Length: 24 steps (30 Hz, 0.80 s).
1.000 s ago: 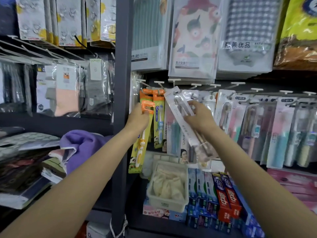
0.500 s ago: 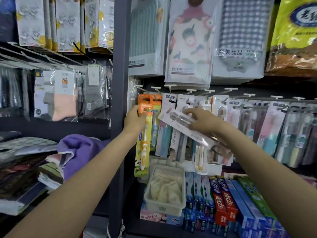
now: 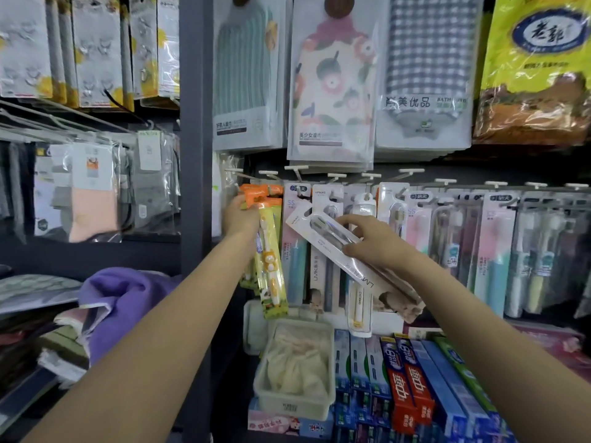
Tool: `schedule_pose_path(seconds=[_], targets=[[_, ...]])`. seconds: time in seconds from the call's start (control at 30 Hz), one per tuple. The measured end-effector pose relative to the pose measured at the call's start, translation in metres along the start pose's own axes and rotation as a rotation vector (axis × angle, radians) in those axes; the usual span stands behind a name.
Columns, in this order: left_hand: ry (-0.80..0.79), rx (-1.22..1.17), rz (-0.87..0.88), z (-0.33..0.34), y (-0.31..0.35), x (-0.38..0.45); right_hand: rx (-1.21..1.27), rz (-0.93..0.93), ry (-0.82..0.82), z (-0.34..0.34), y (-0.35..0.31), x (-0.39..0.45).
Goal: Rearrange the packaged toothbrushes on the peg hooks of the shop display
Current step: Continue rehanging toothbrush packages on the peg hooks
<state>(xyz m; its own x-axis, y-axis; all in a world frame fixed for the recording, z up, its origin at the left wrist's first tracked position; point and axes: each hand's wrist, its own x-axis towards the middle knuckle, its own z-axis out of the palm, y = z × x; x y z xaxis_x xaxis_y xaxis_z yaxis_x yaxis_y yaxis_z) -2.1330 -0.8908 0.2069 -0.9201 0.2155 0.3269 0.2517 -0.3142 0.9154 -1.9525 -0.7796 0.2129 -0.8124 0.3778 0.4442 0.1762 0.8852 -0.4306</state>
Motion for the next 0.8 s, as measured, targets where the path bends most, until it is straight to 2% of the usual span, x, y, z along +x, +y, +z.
schedule_pose_path(seconds=[0.07,0.17,0.33,0.53,0.7,0.8], targets=[[-0.003,-0.031,0.018,0.002,0.0,0.003,0.035,0.004,0.001,-0.001,0.005,0.0],[-0.09,-0.042,0.079,0.01,0.001,-0.001,0.056,0.005,-0.005,-0.002,0.011,-0.002],[-0.049,0.281,0.257,0.015,0.0,0.005,0.099,0.014,-0.001,-0.004,0.014,-0.007],[-0.155,0.339,0.245,0.006,0.001,0.007,0.096,0.032,0.006,-0.003,0.013,-0.008],[0.004,0.471,0.295,0.002,-0.003,-0.008,0.11,0.012,0.092,0.008,0.006,-0.007],[0.058,0.512,0.397,-0.001,-0.012,-0.021,0.135,0.007,0.114,0.018,0.002,-0.008]])
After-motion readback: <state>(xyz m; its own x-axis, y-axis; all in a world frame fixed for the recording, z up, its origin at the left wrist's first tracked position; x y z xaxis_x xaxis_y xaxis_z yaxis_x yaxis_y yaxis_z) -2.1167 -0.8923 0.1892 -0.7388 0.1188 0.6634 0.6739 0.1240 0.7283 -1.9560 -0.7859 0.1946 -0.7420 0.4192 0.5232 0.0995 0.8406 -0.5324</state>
